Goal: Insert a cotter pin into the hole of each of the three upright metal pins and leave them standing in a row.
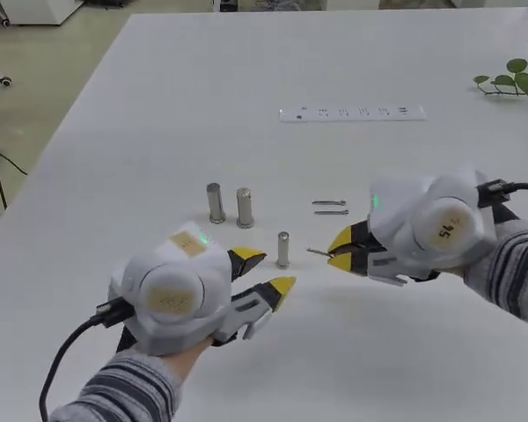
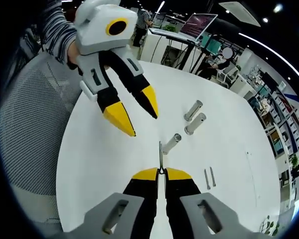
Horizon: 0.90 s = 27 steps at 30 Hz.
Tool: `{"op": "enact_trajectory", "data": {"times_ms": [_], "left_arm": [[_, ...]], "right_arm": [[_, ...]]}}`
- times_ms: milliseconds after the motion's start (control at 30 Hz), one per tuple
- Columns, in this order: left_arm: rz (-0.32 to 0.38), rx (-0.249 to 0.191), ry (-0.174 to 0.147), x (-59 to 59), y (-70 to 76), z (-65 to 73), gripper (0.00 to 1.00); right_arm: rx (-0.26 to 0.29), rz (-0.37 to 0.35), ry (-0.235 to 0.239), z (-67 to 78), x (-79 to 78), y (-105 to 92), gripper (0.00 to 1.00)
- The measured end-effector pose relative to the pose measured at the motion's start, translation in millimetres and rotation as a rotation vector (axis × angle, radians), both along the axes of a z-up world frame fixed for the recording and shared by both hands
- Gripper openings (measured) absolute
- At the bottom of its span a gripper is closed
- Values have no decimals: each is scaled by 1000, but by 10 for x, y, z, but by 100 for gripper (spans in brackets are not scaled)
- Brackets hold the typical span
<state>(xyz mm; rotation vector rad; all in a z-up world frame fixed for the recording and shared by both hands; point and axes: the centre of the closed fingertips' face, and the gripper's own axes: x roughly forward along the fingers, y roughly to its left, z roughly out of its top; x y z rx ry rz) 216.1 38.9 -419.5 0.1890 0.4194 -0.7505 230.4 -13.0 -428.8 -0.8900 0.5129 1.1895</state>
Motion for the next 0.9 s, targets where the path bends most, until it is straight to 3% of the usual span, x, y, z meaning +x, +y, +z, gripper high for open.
{"op": "enact_trajectory", "data": {"times_ms": [267,400,900], "left_arm": [[56,29,-2,200,3,-135,25],[87,7,23,285,-18,-183,24],[142,24,52,515,-58,-374,18]], "right_arm": [[-16,-66,15,-119,192,-12,0],[-25,-89,24,-177,257,-12,0],[-41,-102,41,-288,355,67,0]]}}
